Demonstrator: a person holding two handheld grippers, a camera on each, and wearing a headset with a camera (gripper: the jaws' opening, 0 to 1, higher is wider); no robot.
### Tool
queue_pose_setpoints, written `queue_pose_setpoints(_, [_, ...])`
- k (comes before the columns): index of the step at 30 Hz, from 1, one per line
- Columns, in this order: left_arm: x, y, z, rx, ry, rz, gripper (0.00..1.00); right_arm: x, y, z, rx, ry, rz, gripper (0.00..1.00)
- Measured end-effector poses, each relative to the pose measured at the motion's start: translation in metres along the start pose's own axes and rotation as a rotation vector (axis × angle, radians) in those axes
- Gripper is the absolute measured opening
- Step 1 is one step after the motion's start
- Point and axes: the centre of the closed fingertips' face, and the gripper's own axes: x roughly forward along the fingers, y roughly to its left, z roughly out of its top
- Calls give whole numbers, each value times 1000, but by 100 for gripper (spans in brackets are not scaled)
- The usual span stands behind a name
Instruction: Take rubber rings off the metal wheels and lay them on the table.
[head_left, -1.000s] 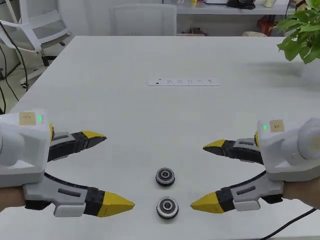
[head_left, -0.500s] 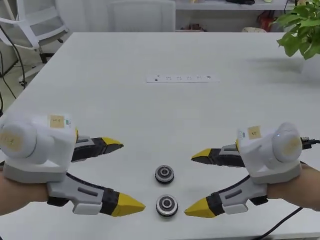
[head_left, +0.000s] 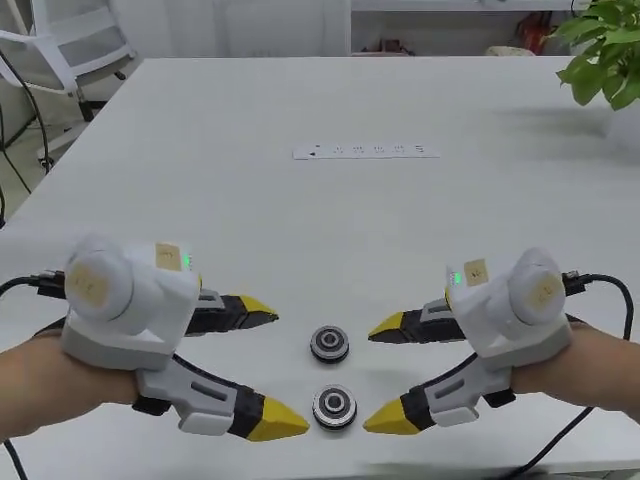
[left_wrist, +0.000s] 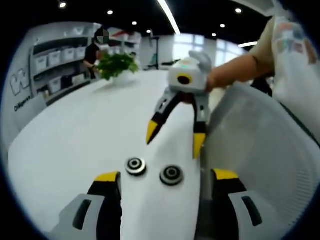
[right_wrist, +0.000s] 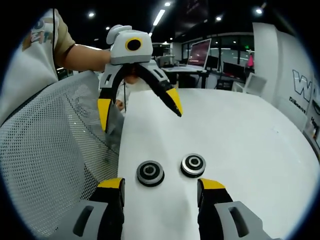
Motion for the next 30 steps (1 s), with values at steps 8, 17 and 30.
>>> queue_pose_setpoints(8, [13,-1,-8,10,45,-41,63,6,2,-5,-8,18,26,48])
queue_pose_setpoints(17, [26,-3,-13,1,70,-83,51,13,6,-8,-16,35,62,40])
queue_pose_setpoints(30, [42,-5,-25,12,123,-113,37,22,12,-13,14,48,101,29])
